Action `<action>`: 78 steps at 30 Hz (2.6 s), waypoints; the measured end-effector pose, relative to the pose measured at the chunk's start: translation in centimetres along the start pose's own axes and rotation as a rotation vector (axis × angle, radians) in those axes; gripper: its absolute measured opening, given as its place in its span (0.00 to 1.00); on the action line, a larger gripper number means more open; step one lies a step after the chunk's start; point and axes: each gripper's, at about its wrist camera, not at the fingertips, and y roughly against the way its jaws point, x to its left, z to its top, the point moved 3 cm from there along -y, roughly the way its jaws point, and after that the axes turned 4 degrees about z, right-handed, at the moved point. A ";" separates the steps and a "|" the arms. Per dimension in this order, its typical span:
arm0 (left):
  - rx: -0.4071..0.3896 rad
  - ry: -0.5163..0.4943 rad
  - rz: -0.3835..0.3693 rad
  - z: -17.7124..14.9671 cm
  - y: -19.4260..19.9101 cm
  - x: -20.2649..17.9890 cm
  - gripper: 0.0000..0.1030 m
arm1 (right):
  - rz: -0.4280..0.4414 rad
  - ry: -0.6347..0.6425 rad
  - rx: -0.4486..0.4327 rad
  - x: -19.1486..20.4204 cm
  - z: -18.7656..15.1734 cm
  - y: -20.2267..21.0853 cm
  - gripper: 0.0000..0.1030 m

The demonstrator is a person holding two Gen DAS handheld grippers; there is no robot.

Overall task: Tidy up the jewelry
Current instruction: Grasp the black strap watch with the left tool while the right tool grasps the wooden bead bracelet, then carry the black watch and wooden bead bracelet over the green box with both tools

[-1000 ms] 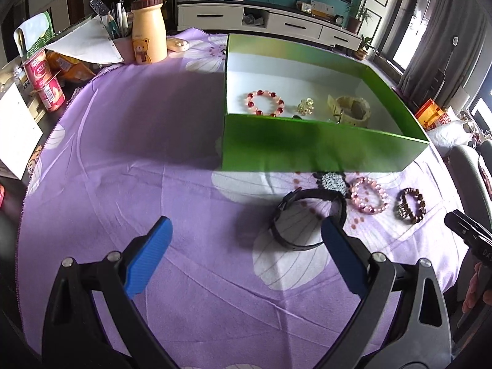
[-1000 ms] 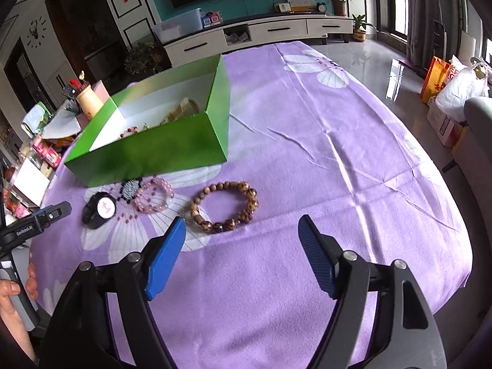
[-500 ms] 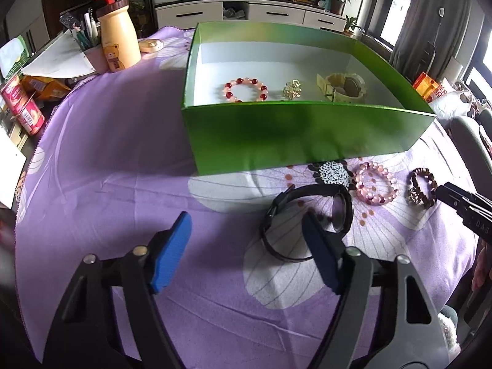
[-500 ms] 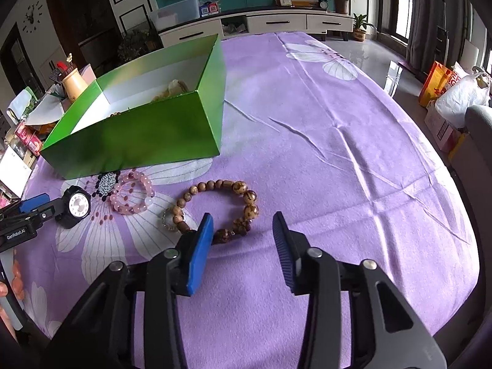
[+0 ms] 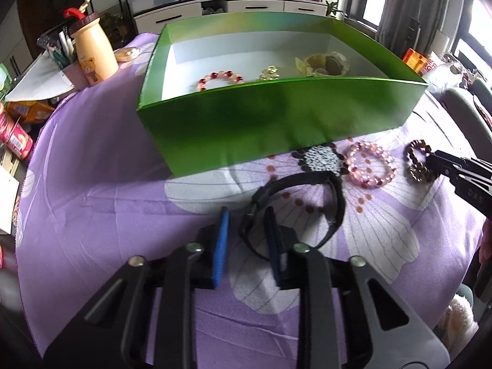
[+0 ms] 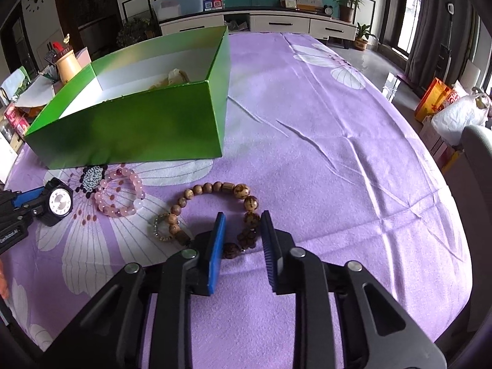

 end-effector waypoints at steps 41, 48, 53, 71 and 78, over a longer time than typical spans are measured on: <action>-0.112 0.129 -0.058 1.9 7.4 2.4 0.08 | 0.025 0.072 -0.228 2.3 3.3 9.7 0.11; -0.110 0.143 -0.054 2.0 7.4 2.8 0.08 | 0.033 0.093 -0.229 2.9 4.0 9.5 0.11; -0.113 0.151 -0.048 2.1 7.5 3.3 0.08 | 0.043 0.099 -0.233 3.3 4.2 9.4 0.11; -0.103 0.166 -0.051 1.6 7.2 3.7 0.08 | 0.056 0.106 -0.221 3.9 4.1 8.9 0.11; -0.101 0.167 -0.049 1.6 7.0 3.8 0.08 | 0.061 0.109 -0.216 4.1 4.0 8.7 0.11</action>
